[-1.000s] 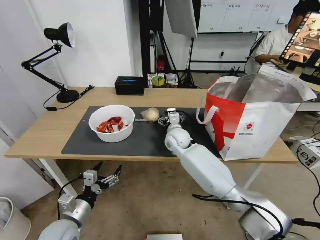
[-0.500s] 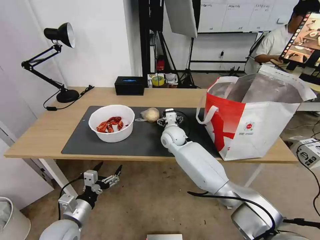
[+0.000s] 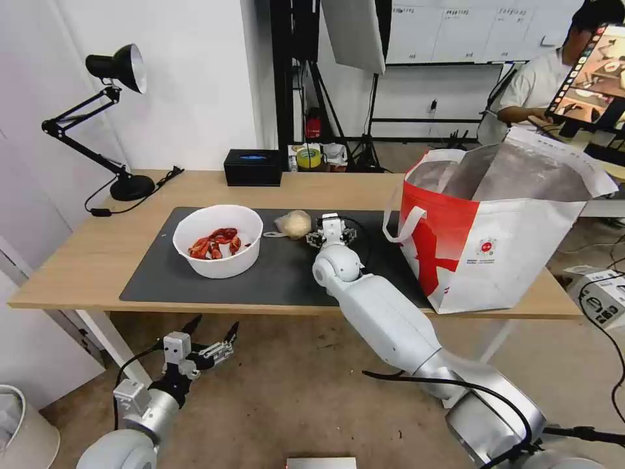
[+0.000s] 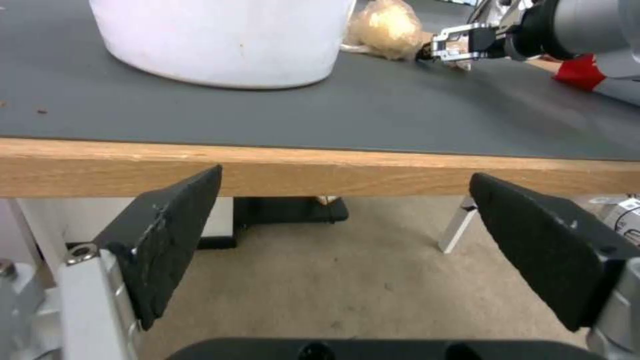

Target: Pick up the trash from the table and place it into the takeout bag.

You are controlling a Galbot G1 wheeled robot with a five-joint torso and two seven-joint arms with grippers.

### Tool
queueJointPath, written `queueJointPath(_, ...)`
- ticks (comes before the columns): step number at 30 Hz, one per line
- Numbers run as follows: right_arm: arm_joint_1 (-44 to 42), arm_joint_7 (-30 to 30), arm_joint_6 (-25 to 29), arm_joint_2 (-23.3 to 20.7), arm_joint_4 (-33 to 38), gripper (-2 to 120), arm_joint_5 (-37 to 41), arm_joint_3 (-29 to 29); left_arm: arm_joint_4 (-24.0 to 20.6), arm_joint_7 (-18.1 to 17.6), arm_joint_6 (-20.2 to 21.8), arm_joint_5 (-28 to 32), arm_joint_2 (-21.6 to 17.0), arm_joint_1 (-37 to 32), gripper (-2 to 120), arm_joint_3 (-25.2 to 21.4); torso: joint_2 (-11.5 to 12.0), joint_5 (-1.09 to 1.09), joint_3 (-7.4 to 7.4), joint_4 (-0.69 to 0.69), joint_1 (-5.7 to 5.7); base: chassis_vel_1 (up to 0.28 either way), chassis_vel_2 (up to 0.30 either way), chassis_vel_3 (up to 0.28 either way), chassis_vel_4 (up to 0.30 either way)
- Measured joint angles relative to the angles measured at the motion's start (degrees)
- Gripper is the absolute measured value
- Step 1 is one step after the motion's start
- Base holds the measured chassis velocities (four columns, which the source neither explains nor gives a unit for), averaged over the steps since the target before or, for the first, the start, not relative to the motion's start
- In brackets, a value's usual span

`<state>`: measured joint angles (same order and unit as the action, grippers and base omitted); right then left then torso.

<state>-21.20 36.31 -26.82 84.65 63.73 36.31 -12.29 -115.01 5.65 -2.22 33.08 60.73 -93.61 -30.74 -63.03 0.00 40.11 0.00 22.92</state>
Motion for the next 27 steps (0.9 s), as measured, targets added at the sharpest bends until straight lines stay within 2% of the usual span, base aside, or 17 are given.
queueJointPath(10, 0.17, -0.58, 0.17, -0.11, -0.59, 98, 1.04, 0.24, -0.15, 0.00, -0.04, -0.04, -0.04, -0.12, 100, -0.02, 0.00, 0.00, 0.00, 0.00, 0.00, 0.000, 0.000, 0.000, 0.000)
queueJointPath(14, 0.03, -0.65, 0.26, 0.06, -0.63, 93, 1.19, 0.35, -0.23, 0.00, -0.05, -0.08, 0.02, -0.14, 100, 0.00, 0.00, 0.00, -0.01, 0.00, 0.00, 0.000, 0.000, 0.000, 0.000)
queueJointPath(17, -0.03, -0.69, 0.29, 0.27, -0.71, 81, 1.49, 0.43, -0.24, 0.00, -0.05, -0.09, 0.23, -0.18, 100, -0.05, 0.00, 0.00, -0.01, 0.01, -0.01, 0.000, 0.000, 0.000, 0.000)
queueJointPath(19, -0.06, -0.68, 0.30, 0.32, -0.71, 78, 1.60, 0.44, -0.22, 0.00, -0.05, -0.07, 0.34, -0.15, 100, -0.13, 0.00, 0.00, -0.01, 0.02, -0.01, 0.000, 0.000, 0.000, 0.000)
queueJointPath(20, -0.16, -0.61, 0.32, 0.43, -0.68, 70, 1.84, 0.44, -0.04, 0.00, -0.09, 0.00, 0.43, -0.15, 100, -0.34, -0.01, 0.01, -0.01, 0.02, -0.01, 0.000, 0.000, 0.000, 0.000)
queueJointPath(22, -0.25, -0.56, 0.33, 0.48, -0.66, 68, 1.93, 0.46, -0.02, 0.00, -0.12, 0.02, 0.43, -0.26, 100, -0.44, -0.01, 0.00, -0.01, 0.02, -0.01, 0.000, 0.000, 0.000, 0.000)
queueJointPath(24, -0.52, -0.40, 0.35, 0.54, -0.58, 56, 2.14, 0.56, -0.01, 0.03, -0.29, 0.04, 0.42, -0.60, 100, -0.66, -0.01, 0.01, -0.01, 0.04, -0.01, 0.000, 0.000, 0.000, 0.000)
queueJointPath(27, -0.71, -0.26, 0.36, 0.54, -0.46, 47, 2.28, 0.60, -0.09, 0.04, -0.31, 0.06, 0.41, -0.73, 100, -0.75, -0.01, 0.01, -0.01, 0.05, -0.01, 0.000, 0.000, 0.000, 0.000)
